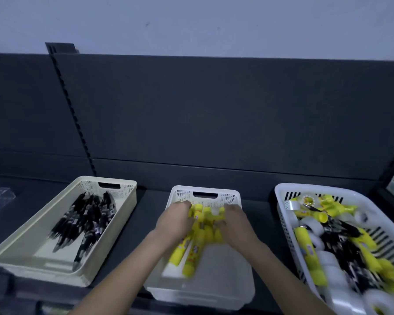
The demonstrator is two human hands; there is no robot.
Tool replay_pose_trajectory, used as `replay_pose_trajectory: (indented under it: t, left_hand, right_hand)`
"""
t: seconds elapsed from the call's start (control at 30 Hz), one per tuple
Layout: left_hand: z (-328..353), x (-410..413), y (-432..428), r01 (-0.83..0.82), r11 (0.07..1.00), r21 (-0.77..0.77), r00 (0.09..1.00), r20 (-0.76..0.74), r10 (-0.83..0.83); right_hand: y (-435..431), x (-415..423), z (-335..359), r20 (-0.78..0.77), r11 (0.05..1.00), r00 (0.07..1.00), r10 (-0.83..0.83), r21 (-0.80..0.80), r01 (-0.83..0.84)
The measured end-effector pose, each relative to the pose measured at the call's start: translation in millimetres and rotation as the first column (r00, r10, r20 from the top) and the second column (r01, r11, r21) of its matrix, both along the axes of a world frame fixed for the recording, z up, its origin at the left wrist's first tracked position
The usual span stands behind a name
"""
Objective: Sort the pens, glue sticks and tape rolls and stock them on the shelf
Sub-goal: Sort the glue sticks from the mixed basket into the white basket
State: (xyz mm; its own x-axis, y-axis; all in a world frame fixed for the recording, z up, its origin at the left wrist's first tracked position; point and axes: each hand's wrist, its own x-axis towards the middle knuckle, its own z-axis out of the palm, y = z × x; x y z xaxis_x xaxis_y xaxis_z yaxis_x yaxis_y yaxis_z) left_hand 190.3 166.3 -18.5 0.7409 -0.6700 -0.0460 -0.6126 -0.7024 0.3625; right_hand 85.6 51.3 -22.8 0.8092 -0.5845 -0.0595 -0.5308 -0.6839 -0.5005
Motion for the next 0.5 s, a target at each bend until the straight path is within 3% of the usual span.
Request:
replay_pose_trajectory:
  t: [0.23,0.5]
  left_hand:
    - [4.9,-23.4,-20.2,0.108,0.988,-0.108,0.994,-0.003,-0.109]
    - [19.1,-89.2,-75.0,0.235,0.954,-0.188,0.972,0.074,-0.225]
  right_hand:
    - [-30.5,-67.4,20.4,0.099,0.975,0.991,-0.088,-0.196,0.107]
    - [-80.6,-148.8,22.1,0.146,0.953,0.976,-0.159,-0.237,0.190]
